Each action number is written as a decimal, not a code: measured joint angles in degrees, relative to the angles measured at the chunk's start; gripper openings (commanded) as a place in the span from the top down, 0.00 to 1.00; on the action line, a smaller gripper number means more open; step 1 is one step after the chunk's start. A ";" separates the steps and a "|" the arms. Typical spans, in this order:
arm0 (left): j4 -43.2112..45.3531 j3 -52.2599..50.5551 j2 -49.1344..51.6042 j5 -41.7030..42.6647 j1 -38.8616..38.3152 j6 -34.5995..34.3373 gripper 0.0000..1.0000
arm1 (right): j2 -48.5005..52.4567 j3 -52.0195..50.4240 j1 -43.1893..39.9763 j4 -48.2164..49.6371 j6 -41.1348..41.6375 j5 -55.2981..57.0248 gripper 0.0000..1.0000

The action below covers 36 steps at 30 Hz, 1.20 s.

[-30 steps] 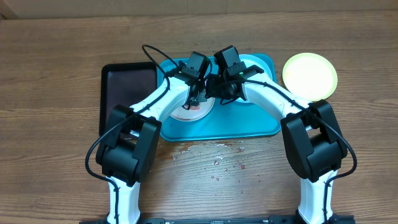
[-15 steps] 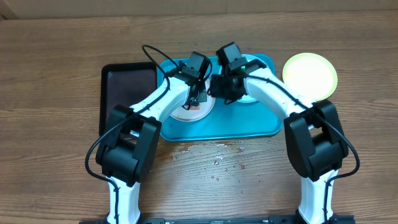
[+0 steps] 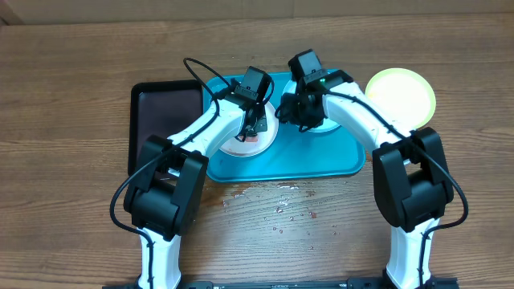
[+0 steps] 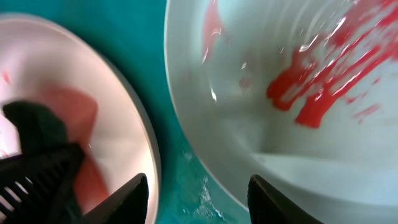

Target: Clean dirty plates on tray and stack at the side

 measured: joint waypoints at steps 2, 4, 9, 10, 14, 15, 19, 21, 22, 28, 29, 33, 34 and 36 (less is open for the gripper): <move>0.00 0.00 0.00 -0.02 0.00 0.00 0.96 | 0.00 -0.44 0.31 -0.66 -0.11 0.00 0.50; 0.00 0.00 0.00 0.00 0.00 0.00 0.96 | 0.00 -0.48 0.35 -1.03 -0.33 -0.09 0.51; -0.02 0.00 0.00 0.07 0.33 0.00 0.96 | 0.00 -0.48 0.37 -1.11 -0.87 -0.70 0.51; -0.02 0.00 0.00 0.07 0.39 0.00 0.96 | 0.00 -0.48 0.37 -0.94 -0.94 -0.72 0.52; -0.02 0.00 -0.02 0.24 0.66 0.00 0.96 | 0.04 -0.48 0.37 -0.68 -1.16 -1.64 0.55; -0.02 0.00 -0.02 0.26 0.66 0.00 0.96 | 0.11 -0.48 0.35 -0.68 -1.33 -1.99 0.56; -0.02 0.00 -0.02 0.26 0.66 0.00 0.96 | 0.68 -0.48 0.37 -0.76 -1.38 -2.80 0.62; -0.02 0.00 -0.02 0.26 0.66 0.00 0.96 | 0.90 -0.42 0.35 -1.55 -1.75 -3.10 0.61; -0.02 0.00 -0.02 0.26 0.66 0.00 0.96 | 0.96 -0.20 0.35 -2.16 -1.88 -3.06 0.60; -0.02 0.00 -0.02 0.26 0.66 0.00 0.96 | 1.53 6.54 0.13 -9.03 -3.23 -0.35 0.60; -0.02 0.00 -0.02 0.28 0.70 0.00 0.96 | 1.55 8.13 0.13 -10.49 -3.58 0.04 0.60; -0.02 0.00 -0.02 0.42 0.72 0.00 0.96 | 1.53 12.98 0.13 -15.15 -4.72 0.57 0.57; -0.02 0.00 -0.02 0.42 0.72 0.00 0.96 | 1.53 13.09 0.13 -15.80 -4.79 0.33 0.57; -0.02 0.00 -0.02 0.44 0.72 0.00 0.96 | 1.57 12.85 0.13 -16.72 -4.96 -0.57 0.57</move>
